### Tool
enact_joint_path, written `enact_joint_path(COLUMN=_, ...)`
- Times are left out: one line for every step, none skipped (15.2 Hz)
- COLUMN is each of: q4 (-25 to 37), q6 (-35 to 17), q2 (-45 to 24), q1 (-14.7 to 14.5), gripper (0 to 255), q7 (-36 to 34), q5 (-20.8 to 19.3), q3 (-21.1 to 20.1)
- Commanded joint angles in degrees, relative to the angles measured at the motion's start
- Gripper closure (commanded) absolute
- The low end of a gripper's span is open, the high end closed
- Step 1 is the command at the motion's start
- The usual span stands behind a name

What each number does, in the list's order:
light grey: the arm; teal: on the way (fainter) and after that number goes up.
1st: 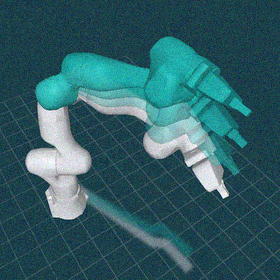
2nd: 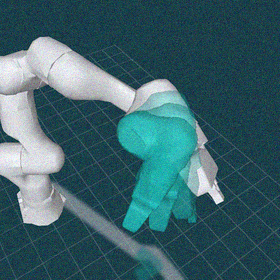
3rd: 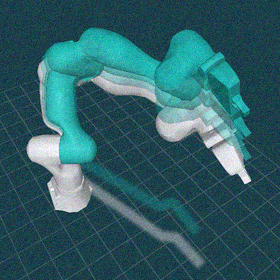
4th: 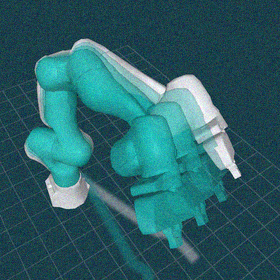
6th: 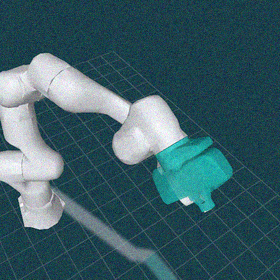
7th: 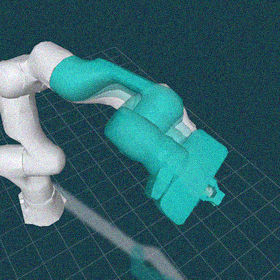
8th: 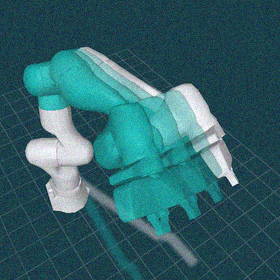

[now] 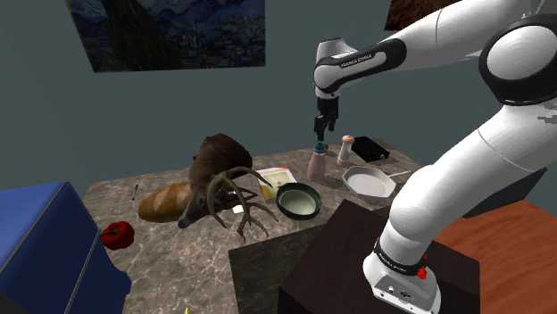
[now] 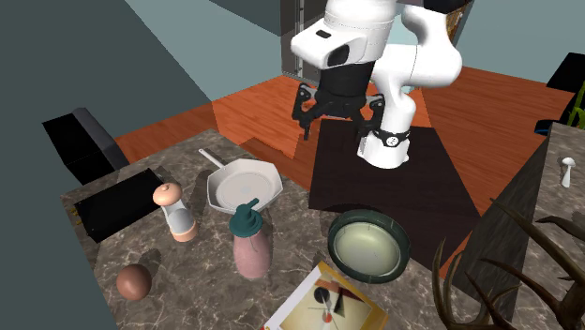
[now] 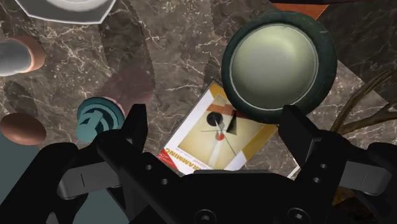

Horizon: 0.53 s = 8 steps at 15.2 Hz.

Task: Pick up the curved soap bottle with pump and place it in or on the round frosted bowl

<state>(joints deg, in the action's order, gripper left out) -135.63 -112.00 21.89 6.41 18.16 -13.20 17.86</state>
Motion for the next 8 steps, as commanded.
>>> enact_joint_path(q4=2.3, q6=-2.6, q2=-4.5, q1=0.3, gripper=0, q7=3.0, q5=0.6, q3=2.4)
enact_joint_path(q4=3.3, q6=-3.8, q2=-6.6, q1=0.4, gripper=0, q7=4.3, q5=1.1, q3=3.3)
enact_joint_path(q4=4.3, q6=-4.9, q2=-8.8, q1=0.5, gripper=0, q7=5.7, q5=1.8, q3=4.2)
enact_joint_path(q4=5.5, q6=-6.0, q2=-10.9, q1=0.6, gripper=0, q7=7.1, q5=2.6, q3=5.1)
enact_joint_path(q4=6.7, q6=-6.9, q2=-13.2, q1=0.7, gripper=0, q7=8.6, q5=3.4, q3=5.9)
enact_joint_path(q4=8.0, q6=-7.9, q2=-15.4, q1=0.8, gripper=0, q7=10.1, q5=4.5, q3=6.7)
enact_joint_path(q4=9.4, q6=-8.7, q2=-17.7, q1=1.1, gripper=0, q7=11.7, q5=5.6, q3=7.4)
enact_joint_path(q4=10.8, q6=-9.5, q2=-20.1, q1=1.3, gripper=0, q7=13.3, q5=6.9, q3=7.9)
